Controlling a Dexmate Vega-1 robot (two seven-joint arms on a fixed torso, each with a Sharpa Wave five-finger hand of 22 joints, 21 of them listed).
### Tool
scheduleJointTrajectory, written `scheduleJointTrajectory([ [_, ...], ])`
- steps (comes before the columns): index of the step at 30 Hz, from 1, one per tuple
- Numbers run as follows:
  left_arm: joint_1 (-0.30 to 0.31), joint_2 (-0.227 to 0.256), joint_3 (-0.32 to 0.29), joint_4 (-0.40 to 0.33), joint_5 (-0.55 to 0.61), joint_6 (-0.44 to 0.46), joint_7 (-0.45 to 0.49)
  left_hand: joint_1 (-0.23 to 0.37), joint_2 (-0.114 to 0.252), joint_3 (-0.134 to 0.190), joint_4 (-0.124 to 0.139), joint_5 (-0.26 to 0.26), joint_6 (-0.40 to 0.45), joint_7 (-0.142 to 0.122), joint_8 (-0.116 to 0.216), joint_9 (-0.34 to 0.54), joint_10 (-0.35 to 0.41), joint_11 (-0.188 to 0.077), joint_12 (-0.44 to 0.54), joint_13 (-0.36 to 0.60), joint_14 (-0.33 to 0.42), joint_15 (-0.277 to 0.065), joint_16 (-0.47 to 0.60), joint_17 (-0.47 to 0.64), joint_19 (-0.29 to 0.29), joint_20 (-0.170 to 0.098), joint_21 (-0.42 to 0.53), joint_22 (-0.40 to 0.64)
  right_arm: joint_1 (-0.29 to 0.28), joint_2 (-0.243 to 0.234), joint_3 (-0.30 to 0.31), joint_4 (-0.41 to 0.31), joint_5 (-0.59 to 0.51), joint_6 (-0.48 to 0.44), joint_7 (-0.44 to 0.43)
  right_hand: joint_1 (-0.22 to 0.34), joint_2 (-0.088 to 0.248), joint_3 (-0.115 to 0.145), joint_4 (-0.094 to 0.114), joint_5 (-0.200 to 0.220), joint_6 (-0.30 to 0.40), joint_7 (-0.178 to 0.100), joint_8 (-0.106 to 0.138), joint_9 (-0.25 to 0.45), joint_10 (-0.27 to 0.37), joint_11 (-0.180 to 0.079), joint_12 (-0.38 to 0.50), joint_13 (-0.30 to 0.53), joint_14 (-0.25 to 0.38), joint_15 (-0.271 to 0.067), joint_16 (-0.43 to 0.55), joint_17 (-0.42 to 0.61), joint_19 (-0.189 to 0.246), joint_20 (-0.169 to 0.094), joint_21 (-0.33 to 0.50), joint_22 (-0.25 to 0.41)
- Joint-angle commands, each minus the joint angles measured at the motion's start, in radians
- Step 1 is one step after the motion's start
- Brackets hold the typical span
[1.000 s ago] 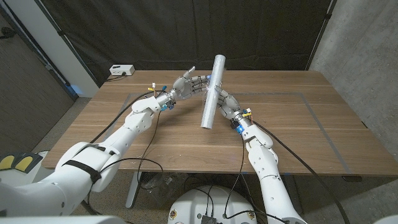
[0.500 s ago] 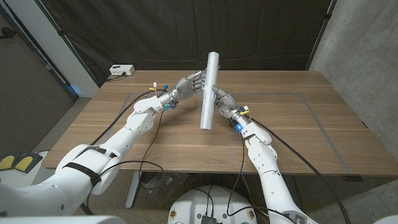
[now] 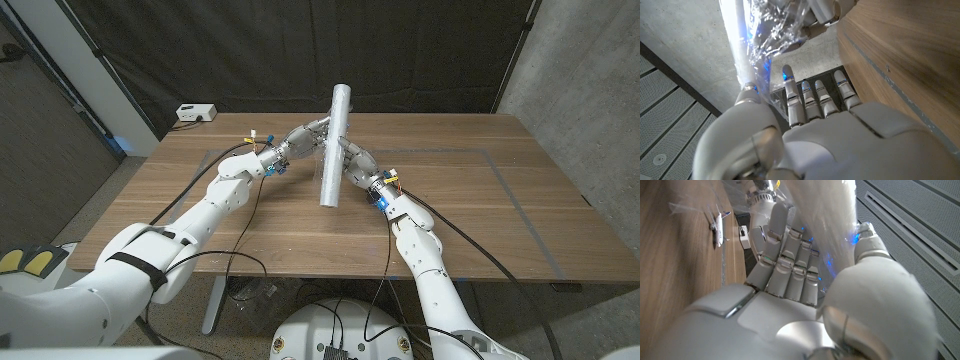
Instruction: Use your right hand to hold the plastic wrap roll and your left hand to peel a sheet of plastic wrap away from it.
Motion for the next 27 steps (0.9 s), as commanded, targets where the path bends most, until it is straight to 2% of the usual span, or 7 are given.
scheduleJointTrajectory([
  [1,0.062,0.015,-0.029,-0.107,-0.006,0.038,0.143,0.136,0.053,0.112,-0.013,-0.007,0.160,0.026,0.088,0.038,0.079,-0.038,0.018,0.009,0.056,-0.032,0.028,0.010,0.036,-0.012,0.042,-0.006,0.018,0.022,0.033,0.060,0.034,-0.008,-0.023,-0.015,0.098,0.290,0.000,0.013,0.031,-0.057,0.175,-0.003,0.108,-0.121,-0.010,0.247,0.089,-0.113,-0.008,0.009,-0.013,-0.109,0.005,0.003],
  [5,0.064,0.025,-0.028,-0.117,0.007,0.035,0.158,0.150,0.050,0.132,-0.006,-0.009,0.162,0.029,0.099,0.047,0.100,-0.046,0.024,0.012,0.065,-0.040,0.034,0.015,0.042,-0.026,0.052,-0.007,0.024,0.018,0.034,0.067,0.037,-0.024,-0.020,-0.025,0.094,0.299,0.002,0.015,0.028,-0.059,0.173,-0.006,0.105,-0.117,-0.016,0.244,0.082,-0.113,-0.012,0.011,-0.019,-0.108,0.001,-0.001],
  [12,0.047,0.026,-0.024,-0.093,0.020,0.021,0.152,0.161,0.049,0.150,0.001,-0.012,0.155,0.038,0.106,0.056,0.097,-0.046,0.020,0.015,0.061,-0.043,0.035,0.020,0.039,-0.026,0.060,-0.008,0.035,0.008,0.031,0.078,0.031,-0.052,-0.027,-0.061,0.080,0.320,0.011,0.014,0.012,-0.063,0.166,-0.016,0.079,-0.111,-0.038,0.234,0.055,-0.110,-0.024,0.019,-0.032,-0.101,-0.013,-0.029],
  [16,0.033,0.024,-0.021,-0.067,0.024,0.013,0.141,0.164,0.046,0.157,0.003,-0.013,0.156,0.039,0.111,0.060,0.098,-0.048,0.019,0.016,0.061,-0.047,0.035,0.022,0.038,-0.034,0.064,-0.008,0.044,-0.003,0.023,0.085,0.018,-0.070,-0.031,-0.125,0.067,0.311,0.032,-0.006,-0.021,-0.057,0.149,-0.029,0.054,-0.099,-0.058,0.226,0.018,-0.101,-0.038,0.031,-0.050,-0.085,-0.025,-0.078],
  [18,0.024,0.022,-0.019,-0.051,0.025,0.007,0.128,0.166,0.044,0.161,0.005,-0.014,0.160,0.039,0.115,0.062,0.099,-0.049,0.019,0.017,0.061,-0.047,0.035,0.023,0.037,-0.037,0.066,-0.009,0.050,-0.006,0.020,0.094,0.014,-0.073,-0.032,-0.165,0.055,0.297,0.043,-0.023,-0.048,-0.054,0.135,-0.038,0.032,-0.090,-0.072,0.220,-0.009,-0.093,-0.047,0.040,-0.074,-0.070,-0.031,-0.099],
  [24,0.003,0.024,-0.012,-0.024,0.036,-0.007,0.107,0.173,0.038,0.173,0.006,-0.013,0.168,0.042,0.126,0.069,0.105,-0.057,0.020,0.018,0.060,-0.051,0.035,0.025,0.031,-0.048,0.071,-0.010,0.074,-0.011,0.015,0.135,0.009,-0.077,-0.025,-0.250,0.038,0.258,0.071,-0.056,-0.100,-0.040,0.100,-0.056,-0.015,-0.073,-0.098,0.208,-0.044,-0.073,-0.064,0.039,-0.102,-0.034,-0.039,-0.131],
  [27,-0.006,0.028,-0.009,-0.017,0.042,-0.010,0.101,0.176,0.036,0.178,0.006,-0.013,0.171,0.045,0.130,0.071,0.104,-0.052,0.018,0.019,0.059,-0.053,0.033,0.025,0.029,-0.048,0.073,-0.011,0.087,-0.017,0.011,0.156,0.005,-0.080,-0.019,-0.278,0.033,0.247,0.077,-0.066,-0.129,-0.038,0.080,-0.067,-0.040,-0.060,-0.112,0.201,-0.064,-0.055,-0.076,0.033,-0.118,-0.022,-0.046,-0.138],
])
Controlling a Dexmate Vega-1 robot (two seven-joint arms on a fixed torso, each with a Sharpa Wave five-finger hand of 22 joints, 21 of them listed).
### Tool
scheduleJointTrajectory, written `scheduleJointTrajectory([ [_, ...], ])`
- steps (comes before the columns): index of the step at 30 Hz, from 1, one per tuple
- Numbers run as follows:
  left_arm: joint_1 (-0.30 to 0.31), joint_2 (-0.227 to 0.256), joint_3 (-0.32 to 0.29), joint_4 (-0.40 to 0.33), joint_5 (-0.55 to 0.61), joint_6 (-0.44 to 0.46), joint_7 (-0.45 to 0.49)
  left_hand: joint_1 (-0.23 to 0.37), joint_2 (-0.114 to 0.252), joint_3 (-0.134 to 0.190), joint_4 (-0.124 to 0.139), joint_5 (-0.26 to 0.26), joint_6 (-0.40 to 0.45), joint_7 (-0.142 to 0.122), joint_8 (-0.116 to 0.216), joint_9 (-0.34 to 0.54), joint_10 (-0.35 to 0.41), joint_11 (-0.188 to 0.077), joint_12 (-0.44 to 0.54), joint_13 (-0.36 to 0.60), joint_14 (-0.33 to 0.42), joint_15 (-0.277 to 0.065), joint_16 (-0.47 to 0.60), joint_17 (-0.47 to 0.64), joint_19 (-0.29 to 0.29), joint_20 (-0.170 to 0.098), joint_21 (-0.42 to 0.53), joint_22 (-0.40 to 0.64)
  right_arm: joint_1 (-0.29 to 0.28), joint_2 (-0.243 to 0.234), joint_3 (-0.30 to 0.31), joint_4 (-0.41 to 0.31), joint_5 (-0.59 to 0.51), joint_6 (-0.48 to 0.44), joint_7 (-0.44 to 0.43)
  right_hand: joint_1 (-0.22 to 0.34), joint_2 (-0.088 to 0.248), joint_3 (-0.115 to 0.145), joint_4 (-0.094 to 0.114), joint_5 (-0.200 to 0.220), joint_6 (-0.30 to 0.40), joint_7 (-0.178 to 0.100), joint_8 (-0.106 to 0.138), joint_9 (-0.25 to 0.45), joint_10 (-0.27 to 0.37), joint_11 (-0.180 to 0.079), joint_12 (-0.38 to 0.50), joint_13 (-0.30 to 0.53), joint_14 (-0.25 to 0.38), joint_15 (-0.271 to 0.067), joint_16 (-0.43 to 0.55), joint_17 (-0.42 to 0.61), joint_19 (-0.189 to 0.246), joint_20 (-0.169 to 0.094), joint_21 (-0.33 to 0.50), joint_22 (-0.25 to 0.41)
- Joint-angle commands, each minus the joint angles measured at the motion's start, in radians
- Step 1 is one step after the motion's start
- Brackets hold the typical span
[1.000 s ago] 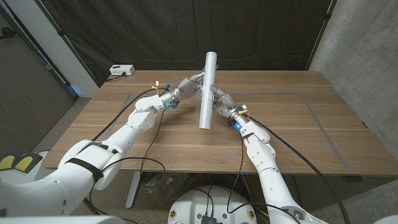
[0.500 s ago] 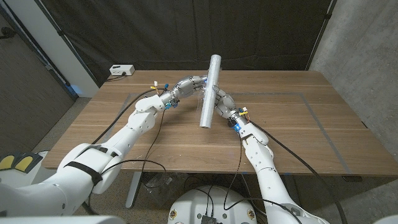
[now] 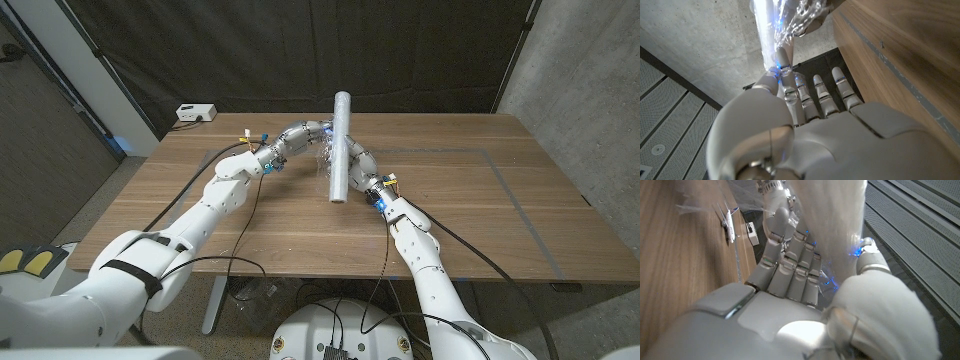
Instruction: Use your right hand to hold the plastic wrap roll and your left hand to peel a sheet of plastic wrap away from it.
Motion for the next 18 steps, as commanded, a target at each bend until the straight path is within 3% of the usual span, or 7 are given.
scheduleJointTrajectory([
  [1,-0.036,0.007,0.011,0.044,0.023,-0.026,-0.031,0.009,-0.007,0.014,0.000,-0.002,0.013,0.008,0.014,0.005,0.011,0.001,0.005,0.004,0.000,-0.052,0.002,0.001,-0.005,-0.010,0.011,-0.001,0.042,-0.017,-0.012,0.068,-0.016,-0.018,0.009,-0.046,-0.010,0.153,0.168,-0.018,-0.048,0.011,-0.032,-0.014,-0.028,0.009,-0.020,-0.009,-0.038,0.019,-0.015,-0.002,-0.024,-0.039,-0.010,-0.008],
  [3,-0.039,0.010,0.011,0.044,0.025,-0.025,-0.033,0.010,-0.009,0.016,0.001,-0.001,0.013,0.007,0.016,0.007,0.012,0.004,0.005,0.004,-0.002,-0.054,0.001,0.001,-0.006,-0.012,0.012,-0.001,0.055,-0.021,-0.013,0.091,-0.015,-0.014,0.022,-0.074,-0.016,0.141,0.175,-0.028,-0.078,0.016,-0.055,-0.025,-0.054,0.025,-0.035,-0.018,-0.057,0.034,-0.023,-0.004,-0.038,-0.023,-0.017,-0.010],
  [7,-0.044,0.014,0.013,0.045,0.030,-0.027,-0.034,0.012,-0.011,0.022,0.003,0.000,0.013,0.015,0.021,0.011,0.010,0.002,0.003,0.005,-0.004,-0.053,-0.001,0.001,-0.009,-0.012,0.016,-0.002,0.078,-0.028,-0.017,0.128,-0.015,-0.007,0.045,-0.189,-0.043,0.076,0.215,-0.067,-0.136,0.027,-0.108,-0.052,-0.118,0.056,-0.071,-0.035,-0.120,0.065,-0.041,-0.005,-0.077,0.024,-0.041,-0.010],
  [10,-0.049,0.014,0.015,0.053,0.032,-0.028,-0.040,0.013,-0.012,0.026,0.004,0.000,0.011,0.015,0.023,0.014,0.010,0.001,0.002,0.006,-0.005,-0.054,-0.002,0.001,-0.013,-0.012,0.018,-0.003,0.092,-0.032,-0.020,0.150,-0.015,-0.004,0.058,-0.248,-0.053,0.044,0.233,-0.083,-0.195,0.036,-0.152,-0.070,-0.169,0.078,-0.103,-0.054,-0.153,0.091,-0.052,-0.013,-0.093,0.053,-0.059,-0.012],
  [18,-0.057,0.014,0.019,0.066,0.039,-0.029,-0.038,0.015,-0.016,0.035,0.006,0.001,0.016,0.019,0.033,0.021,0.012,0.001,0.001,0.007,-0.006,-0.056,-0.004,0.001,-0.014,-0.016,0.024,-0.005,0.119,-0.026,-0.011,0.206,0.005,0.010,0.090,-0.349,-0.091,-0.013,0.259,-0.097,-0.267,0.043,-0.212,-0.099,-0.278,0.111,-0.168,-0.085,-0.222,0.121,-0.079,-0.033,-0.101,0.085,-0.099,-0.015],
])
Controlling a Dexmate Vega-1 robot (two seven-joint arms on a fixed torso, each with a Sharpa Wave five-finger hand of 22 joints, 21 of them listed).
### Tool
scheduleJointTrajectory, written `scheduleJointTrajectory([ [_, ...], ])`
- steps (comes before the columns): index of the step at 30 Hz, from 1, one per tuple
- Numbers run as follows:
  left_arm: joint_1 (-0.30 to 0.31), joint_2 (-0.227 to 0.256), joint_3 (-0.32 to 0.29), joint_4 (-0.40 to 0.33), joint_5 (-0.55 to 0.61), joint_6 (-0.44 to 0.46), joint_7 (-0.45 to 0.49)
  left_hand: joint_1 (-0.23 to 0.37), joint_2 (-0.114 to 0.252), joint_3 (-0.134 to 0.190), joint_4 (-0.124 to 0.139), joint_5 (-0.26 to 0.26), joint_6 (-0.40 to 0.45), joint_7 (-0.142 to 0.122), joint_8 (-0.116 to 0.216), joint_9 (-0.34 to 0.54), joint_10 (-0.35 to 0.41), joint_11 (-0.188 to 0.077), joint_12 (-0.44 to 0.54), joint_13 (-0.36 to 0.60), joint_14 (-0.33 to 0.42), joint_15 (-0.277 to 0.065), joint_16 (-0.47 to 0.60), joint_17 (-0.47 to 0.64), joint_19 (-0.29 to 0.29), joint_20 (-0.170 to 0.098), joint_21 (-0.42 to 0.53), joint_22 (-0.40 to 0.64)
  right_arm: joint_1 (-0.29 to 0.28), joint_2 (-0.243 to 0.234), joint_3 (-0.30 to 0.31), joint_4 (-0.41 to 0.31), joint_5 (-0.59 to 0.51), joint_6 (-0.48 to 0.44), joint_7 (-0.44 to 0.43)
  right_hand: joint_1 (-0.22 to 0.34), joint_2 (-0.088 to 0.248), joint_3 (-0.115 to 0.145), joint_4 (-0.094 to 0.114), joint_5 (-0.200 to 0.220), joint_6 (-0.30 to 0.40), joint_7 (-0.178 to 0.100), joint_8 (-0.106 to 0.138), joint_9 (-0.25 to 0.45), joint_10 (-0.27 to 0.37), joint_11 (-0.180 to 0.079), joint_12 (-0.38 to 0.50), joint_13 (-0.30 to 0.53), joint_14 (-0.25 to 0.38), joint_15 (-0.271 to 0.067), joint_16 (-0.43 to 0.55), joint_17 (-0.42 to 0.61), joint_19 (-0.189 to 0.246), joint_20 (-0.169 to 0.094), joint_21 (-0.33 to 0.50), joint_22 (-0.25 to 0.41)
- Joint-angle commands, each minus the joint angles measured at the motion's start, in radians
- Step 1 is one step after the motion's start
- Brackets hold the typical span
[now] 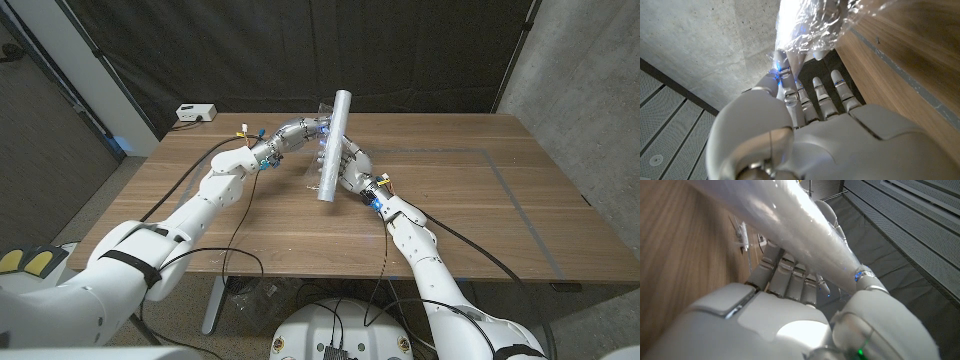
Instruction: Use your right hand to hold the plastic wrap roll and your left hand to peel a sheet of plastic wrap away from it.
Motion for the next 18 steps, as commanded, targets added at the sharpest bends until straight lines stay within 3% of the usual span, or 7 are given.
scheduleJointTrajectory([
  [1,-0.015,0.003,0.007,0.018,0.012,-0.003,0.000,0.007,-0.007,0.011,0.000,0.001,0.007,0.011,0.010,0.007,0.009,-0.004,0.000,0.000,-0.006,-0.056,-0.004,0.001,-0.003,-0.008,0.013,0.002,0.047,-0.003,0.004,0.089,0.020,0.022,0.052,-0.057,-0.029,-0.032,0.012,-0.007,-0.039,0.000,-0.027,-0.010,-0.043,0.011,-0.024,-0.011,-0.029,0.015,-0.015,-0.008,0.007,0.017,-0.018,0.000],
  [8,0.002,0.013,0.010,-0.027,0.029,0.013,0.047,0.015,-0.012,0.023,-0.003,0.004,0.024,0.031,0.026,0.015,0.016,-0.004,0.001,0.001,-0.004,-0.057,-0.006,0.001,-0.002,-0.013,0.020,-0.001,0.067,-0.009,0.010,0.129,0.036,0.031,0.099,-0.165,-0.079,-0.097,0.046,0.003,-0.098,0.004,-0.064,-0.026,-0.110,0.030,-0.054,-0.032,-0.074,0.037,-0.041,-0.026,0.009,0.056,-0.061,-0.003],
  [18,0.046,0.059,0.025,-0.176,0.099,0.064,0.162,0.022,-0.010,0.038,-0.004,0.007,0.010,0.036,0.032,0.025,0.012,-0.001,-0.001,0.003,-0.004,-0.054,-0.009,0.004,0.000,-0.018,0.031,-0.004,0.056,-0.002,0.031,0.136,0.058,0.042,0.107,-0.183,-0.075,-0.105,0.052,0.009,-0.113,0.004,-0.071,-0.031,-0.123,0.036,-0.059,-0.039,-0.083,0.043,-0.046,-0.032,0.018,0.063,-0.073,-0.002],
])
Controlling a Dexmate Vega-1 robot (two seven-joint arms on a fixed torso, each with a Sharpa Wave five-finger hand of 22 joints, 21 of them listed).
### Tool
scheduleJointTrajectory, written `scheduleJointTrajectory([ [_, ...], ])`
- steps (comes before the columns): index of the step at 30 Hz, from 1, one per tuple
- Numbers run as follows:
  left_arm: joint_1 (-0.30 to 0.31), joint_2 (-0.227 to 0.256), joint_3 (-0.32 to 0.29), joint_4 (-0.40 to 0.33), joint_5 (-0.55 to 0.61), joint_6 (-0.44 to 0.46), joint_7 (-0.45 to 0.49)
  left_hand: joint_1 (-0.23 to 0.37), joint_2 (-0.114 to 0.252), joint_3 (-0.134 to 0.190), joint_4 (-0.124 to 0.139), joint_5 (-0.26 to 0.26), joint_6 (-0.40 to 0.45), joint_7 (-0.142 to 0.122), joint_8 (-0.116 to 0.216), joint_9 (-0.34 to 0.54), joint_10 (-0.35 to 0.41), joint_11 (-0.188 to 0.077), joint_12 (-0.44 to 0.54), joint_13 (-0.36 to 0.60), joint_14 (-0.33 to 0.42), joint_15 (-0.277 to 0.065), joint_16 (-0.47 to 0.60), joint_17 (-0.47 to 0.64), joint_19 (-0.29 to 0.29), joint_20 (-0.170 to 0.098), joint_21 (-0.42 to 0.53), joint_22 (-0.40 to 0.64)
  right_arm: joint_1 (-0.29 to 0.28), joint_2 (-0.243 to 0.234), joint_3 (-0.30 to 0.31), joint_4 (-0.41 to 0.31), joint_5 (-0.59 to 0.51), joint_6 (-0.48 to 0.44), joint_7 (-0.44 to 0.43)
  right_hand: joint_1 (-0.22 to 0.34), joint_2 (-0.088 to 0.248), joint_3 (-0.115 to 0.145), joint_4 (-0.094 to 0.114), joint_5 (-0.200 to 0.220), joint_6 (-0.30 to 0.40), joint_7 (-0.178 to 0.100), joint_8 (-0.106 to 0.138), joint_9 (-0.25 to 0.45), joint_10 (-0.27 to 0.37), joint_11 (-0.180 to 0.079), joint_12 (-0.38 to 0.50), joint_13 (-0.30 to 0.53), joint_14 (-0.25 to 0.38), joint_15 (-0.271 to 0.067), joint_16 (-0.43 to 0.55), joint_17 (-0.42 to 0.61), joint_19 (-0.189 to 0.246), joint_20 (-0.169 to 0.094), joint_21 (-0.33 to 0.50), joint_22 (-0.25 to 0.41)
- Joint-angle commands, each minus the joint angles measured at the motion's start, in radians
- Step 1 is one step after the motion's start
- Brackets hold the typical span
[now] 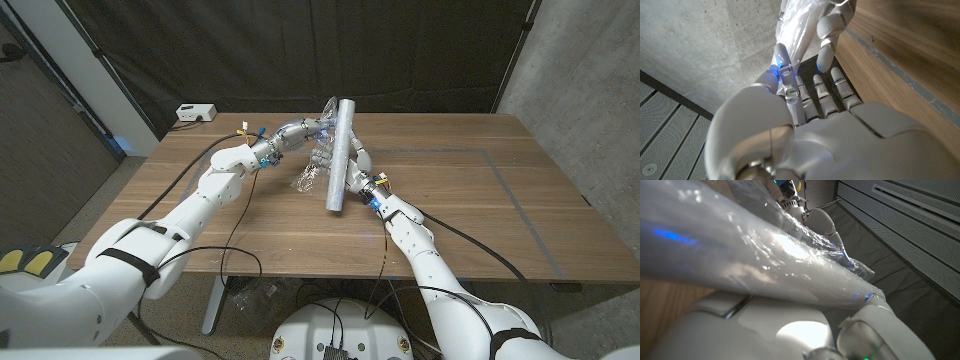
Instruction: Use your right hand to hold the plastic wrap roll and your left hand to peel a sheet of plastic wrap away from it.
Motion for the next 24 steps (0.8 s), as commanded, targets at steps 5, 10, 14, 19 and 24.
scheduleJointTrajectory([
  [5,0.066,0.054,0.009,-0.201,0.093,0.069,0.175,0.014,0.006,0.026,-0.002,0.012,-0.002,0.033,0.021,0.019,-0.014,0.001,-0.008,0.006,-0.010,-0.053,-0.011,0.007,0.000,-0.013,0.018,-0.002,-0.003,0.005,0.030,0.029,0.034,0.016,0.029,-0.009,0.007,-0.004,0.000,0.011,-0.004,0.000,0.000,0.000,0.010,-0.005,0.003,-0.001,0.001,-0.004,0.001,-0.003,0.008,-0.001,-0.012,0.004],
  [10,0.120,0.078,-0.008,-0.322,0.142,0.117,0.304,0.030,0.004,0.047,-0.008,0.018,0.005,0.062,0.042,0.037,-0.054,0.011,-0.020,0.008,-0.044,-0.055,-0.029,0.013,-0.001,-0.027,0.031,-0.007,-0.023,0.011,0.039,0.001,0.040,-0.003,-0.002,-0.010,0.014,-0.003,0.000,0.013,-0.009,0.003,-0.002,-0.003,0.000,-0.004,-0.001,-0.005,-0.017,0.001,-0.006,-0.006,0.007,0.001,-0.020,0.004],
  [14,0.153,0.092,-0.020,-0.398,0.183,0.136,0.377,0.041,0.002,0.063,-0.012,0.020,0.006,0.078,0.055,0.052,-0.085,0.007,-0.028,0.011,-0.068,-0.060,-0.041,0.018,-0.003,-0.039,0.040,-0.011,-0.031,0.012,0.046,-0.011,0.043,-0.033,-0.030,-0.012,0.021,-0.003,0.000,0.014,-0.030,0.004,-0.009,-0.006,-0.031,0.002,-0.012,-0.011,-0.047,0.007,-0.017,-0.011,-0.004,0.013,-0.036,0.005],
  [19,0.175,0.093,-0.033,-0.448,0.194,0.156,0.403,0.044,-0.001,0.070,-0.012,0.020,0.004,0.077,0.063,0.062,-0.088,-0.003,-0.026,0.012,-0.076,-0.062,-0.045,0.022,-0.002,-0.050,0.047,-0.014,-0.024,0.012,0.058,0.010,0.054,-0.066,-0.049,-0.015,0.026,-0.003,0.000,0.014,-0.044,0.006,-0.012,-0.008,-0.044,0.006,-0.015,-0.015,-0.067,0.013,-0.023,-0.014,-0.016,0.028,-0.049,0.005],
  [24,0.188,0.095,-0.041,-0.488,0.200,0.181,0.414,0.045,-0.004,0.074,-0.011,0.021,0.005,0.077,0.069,0.069,-0.091,-0.002,-0.025,0.013,-0.083,-0.057,-0.048,0.025,-0.008,-0.051,0.049,-0.017,-0.027,0.015,0.069,0.005,0.067,-0.126,-0.086,-0.018,0.034,-0.002,0.001,0.014,-0.065,0.013,-0.016,-0.010,-0.060,0.016,-0.019,-0.020,-0.080,0.024,-0.024,-0.017,-0.021,0.041,-0.062,0.005],
])
